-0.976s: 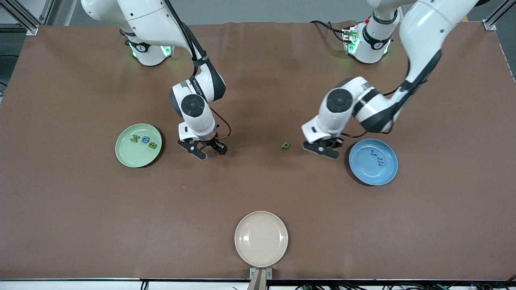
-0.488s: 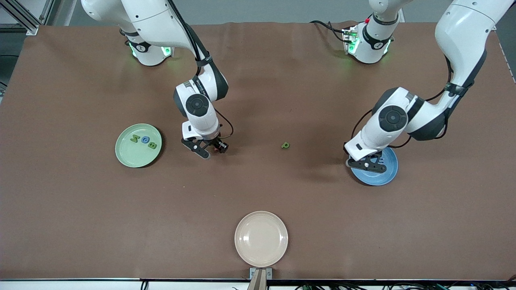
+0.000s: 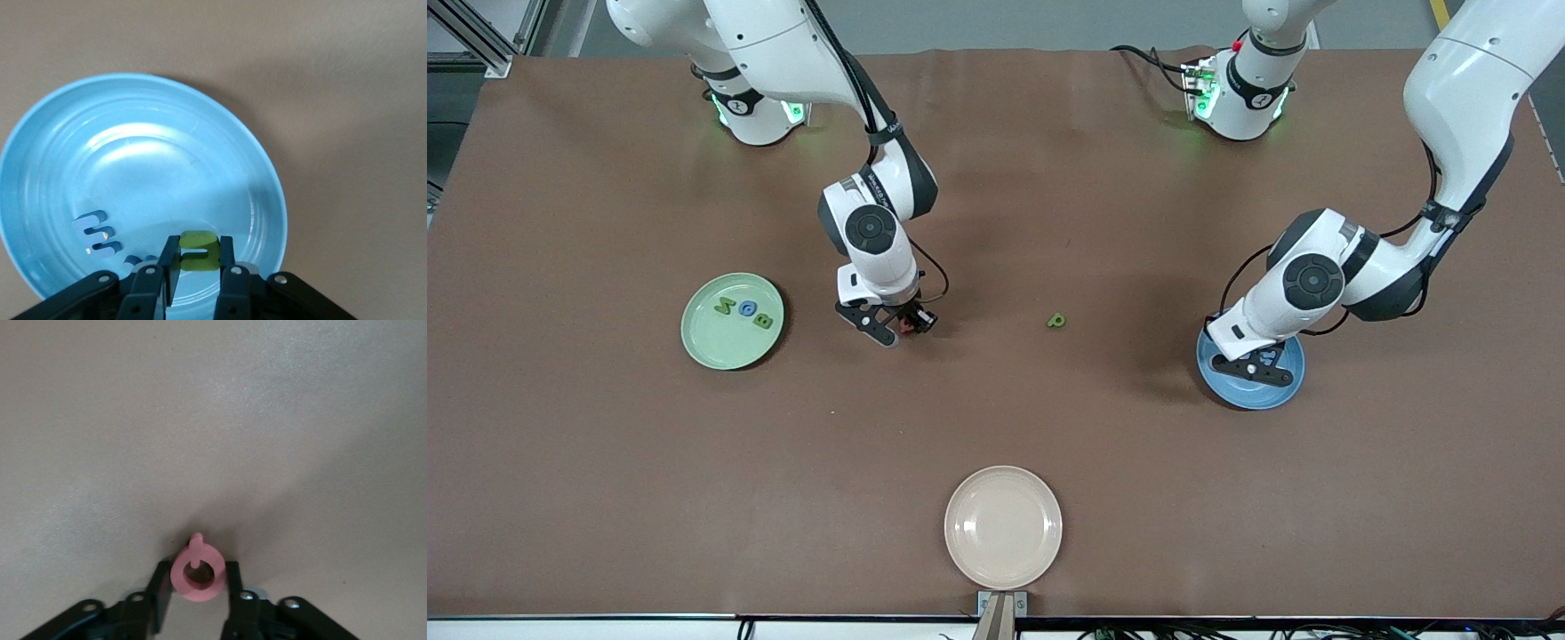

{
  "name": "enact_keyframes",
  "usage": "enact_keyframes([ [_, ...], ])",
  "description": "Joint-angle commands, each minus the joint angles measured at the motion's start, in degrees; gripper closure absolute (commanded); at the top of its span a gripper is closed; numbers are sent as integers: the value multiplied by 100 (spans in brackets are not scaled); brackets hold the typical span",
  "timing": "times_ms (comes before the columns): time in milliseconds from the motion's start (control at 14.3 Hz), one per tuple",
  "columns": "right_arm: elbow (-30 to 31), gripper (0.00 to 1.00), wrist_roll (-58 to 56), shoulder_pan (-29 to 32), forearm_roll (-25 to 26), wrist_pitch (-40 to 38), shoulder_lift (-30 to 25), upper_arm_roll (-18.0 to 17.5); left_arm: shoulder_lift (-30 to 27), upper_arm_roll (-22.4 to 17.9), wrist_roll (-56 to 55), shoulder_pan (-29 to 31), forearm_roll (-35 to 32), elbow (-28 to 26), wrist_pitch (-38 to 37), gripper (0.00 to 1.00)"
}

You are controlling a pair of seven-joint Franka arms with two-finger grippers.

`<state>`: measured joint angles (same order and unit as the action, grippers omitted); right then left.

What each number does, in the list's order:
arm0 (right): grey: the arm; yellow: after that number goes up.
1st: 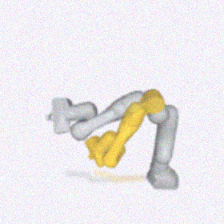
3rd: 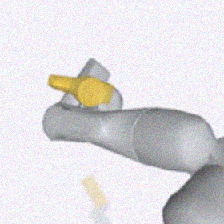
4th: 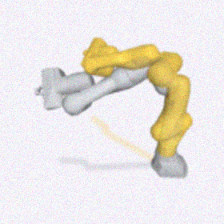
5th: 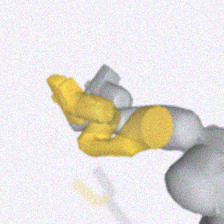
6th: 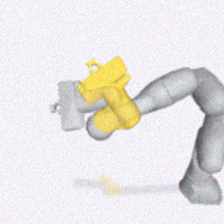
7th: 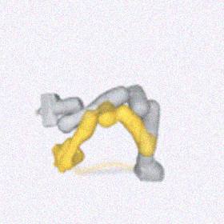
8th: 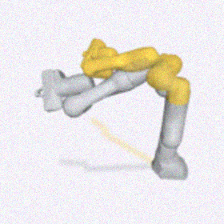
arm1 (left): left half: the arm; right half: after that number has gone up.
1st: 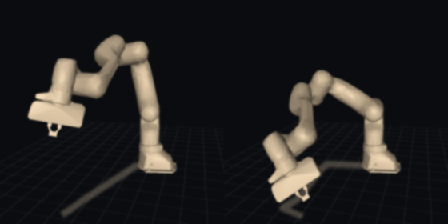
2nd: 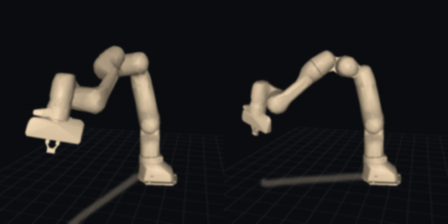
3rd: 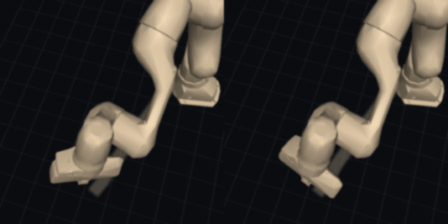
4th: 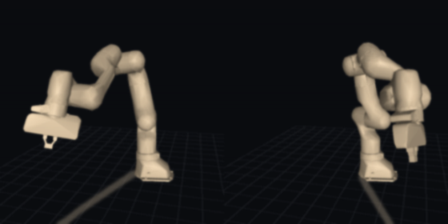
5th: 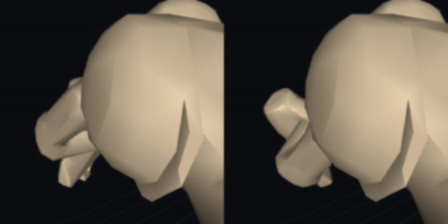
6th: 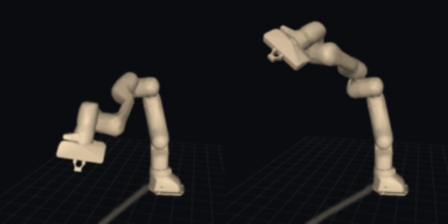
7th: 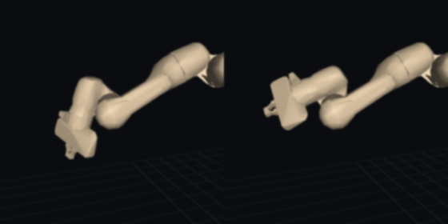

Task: Sort upper and lower case letters into plates
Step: 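Place the pink a on the green plate while the left gripper releases the u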

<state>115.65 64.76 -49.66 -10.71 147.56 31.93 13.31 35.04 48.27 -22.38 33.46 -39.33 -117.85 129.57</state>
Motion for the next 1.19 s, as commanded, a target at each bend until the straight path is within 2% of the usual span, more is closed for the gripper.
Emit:
enact_keyframes([
  [0,-33,96,11,-26,-116,-69,67,57,47,-19,14,21,-146,-62,-11,94],
  [139,-24,99,-147,36,-98,-113,-3,92,91,-80,14,12,-146,-98,15,91],
  [279,28,100,-585,254,-90,-515,-265,119,117,-115,14,20,-154,-133,24,91],
  [418,185,100,-1322,719,-63,-955,-686,119,118,-133,14,21,-233,-142,24,89],
  [488,352,100,-1839,1008,-54,-1105,-950,119,118,-151,31,21,-286,-133,24,83],
  [558,510,100,-2314,1290,-54,-1228,-1178,128,100,-151,75,47,-330,-124,24,70],
  [697,923,100,-3394,1905,-28,-1256,-1601,137,30,-142,530,126,-444,-72,24,38],
  [767,1073,100,-3922,2212,-28,-1221,-1733,163,-49,-125,733,126,-479,-45,24,11],
  [837,1179,100,-4501,2555,-19,-1212,-1813,163,-163,-98,804,126,-480,-36,-2,1],
  [976,1285,100,-5321,3101,-19,-1168,-1822,163,-295,173,735,126,-471,-36,-29,0],
  [1115,1564,100,-5823,3392,-19,-723,-1779,154,-261,445,639,91,-410,69,-29,0],
])
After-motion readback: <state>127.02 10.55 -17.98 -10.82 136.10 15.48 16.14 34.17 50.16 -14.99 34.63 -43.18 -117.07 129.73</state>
